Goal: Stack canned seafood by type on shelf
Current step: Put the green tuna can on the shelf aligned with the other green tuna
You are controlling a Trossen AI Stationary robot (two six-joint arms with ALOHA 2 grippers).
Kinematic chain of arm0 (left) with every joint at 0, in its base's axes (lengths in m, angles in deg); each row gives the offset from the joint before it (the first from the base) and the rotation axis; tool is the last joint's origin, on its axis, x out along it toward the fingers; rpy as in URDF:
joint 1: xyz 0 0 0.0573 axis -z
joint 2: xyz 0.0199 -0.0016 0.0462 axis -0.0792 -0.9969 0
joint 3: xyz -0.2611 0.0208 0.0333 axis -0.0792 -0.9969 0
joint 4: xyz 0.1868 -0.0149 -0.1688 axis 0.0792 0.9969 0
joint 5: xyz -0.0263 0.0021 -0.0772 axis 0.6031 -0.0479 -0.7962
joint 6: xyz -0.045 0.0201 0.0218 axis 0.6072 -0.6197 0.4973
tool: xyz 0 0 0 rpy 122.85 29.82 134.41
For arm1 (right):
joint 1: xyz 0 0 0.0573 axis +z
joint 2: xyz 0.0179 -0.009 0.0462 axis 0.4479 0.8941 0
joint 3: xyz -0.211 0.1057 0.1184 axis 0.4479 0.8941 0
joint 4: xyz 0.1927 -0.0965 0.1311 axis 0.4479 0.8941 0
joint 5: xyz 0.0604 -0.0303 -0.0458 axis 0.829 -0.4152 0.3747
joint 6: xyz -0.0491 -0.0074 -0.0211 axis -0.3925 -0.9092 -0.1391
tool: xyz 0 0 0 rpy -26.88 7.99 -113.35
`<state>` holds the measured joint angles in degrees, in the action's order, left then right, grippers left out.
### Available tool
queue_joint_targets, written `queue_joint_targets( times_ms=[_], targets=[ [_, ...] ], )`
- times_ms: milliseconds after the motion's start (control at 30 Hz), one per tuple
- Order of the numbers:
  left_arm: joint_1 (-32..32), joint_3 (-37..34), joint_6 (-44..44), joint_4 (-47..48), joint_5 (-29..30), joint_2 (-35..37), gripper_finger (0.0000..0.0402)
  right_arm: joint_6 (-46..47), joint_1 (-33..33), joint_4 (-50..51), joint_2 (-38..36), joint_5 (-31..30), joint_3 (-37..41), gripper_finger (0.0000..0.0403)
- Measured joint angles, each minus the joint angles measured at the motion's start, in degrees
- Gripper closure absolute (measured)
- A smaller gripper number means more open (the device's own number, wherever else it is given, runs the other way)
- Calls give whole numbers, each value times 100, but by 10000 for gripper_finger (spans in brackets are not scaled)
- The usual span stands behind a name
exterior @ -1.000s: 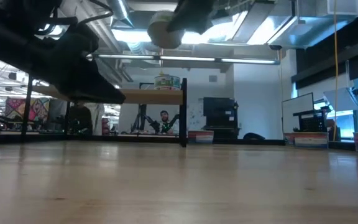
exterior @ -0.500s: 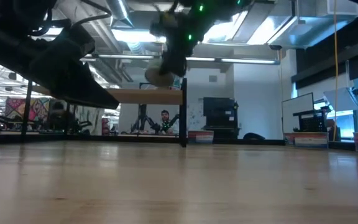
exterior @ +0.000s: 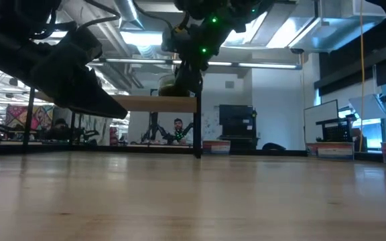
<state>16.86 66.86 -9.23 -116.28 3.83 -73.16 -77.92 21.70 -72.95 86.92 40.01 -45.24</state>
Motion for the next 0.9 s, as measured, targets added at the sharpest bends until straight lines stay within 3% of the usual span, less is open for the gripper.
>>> queue_joint_targets(
  times_ms=[267, 900],
  targets=[
    [0, 0, 72, 20, -1, 0, 298, 337, 44, 231, -21, 99, 0, 104],
    [-1, 1, 214, 35, -93, 0, 298, 527, 112, 604, -92, -298, -339, 100]
  ],
)
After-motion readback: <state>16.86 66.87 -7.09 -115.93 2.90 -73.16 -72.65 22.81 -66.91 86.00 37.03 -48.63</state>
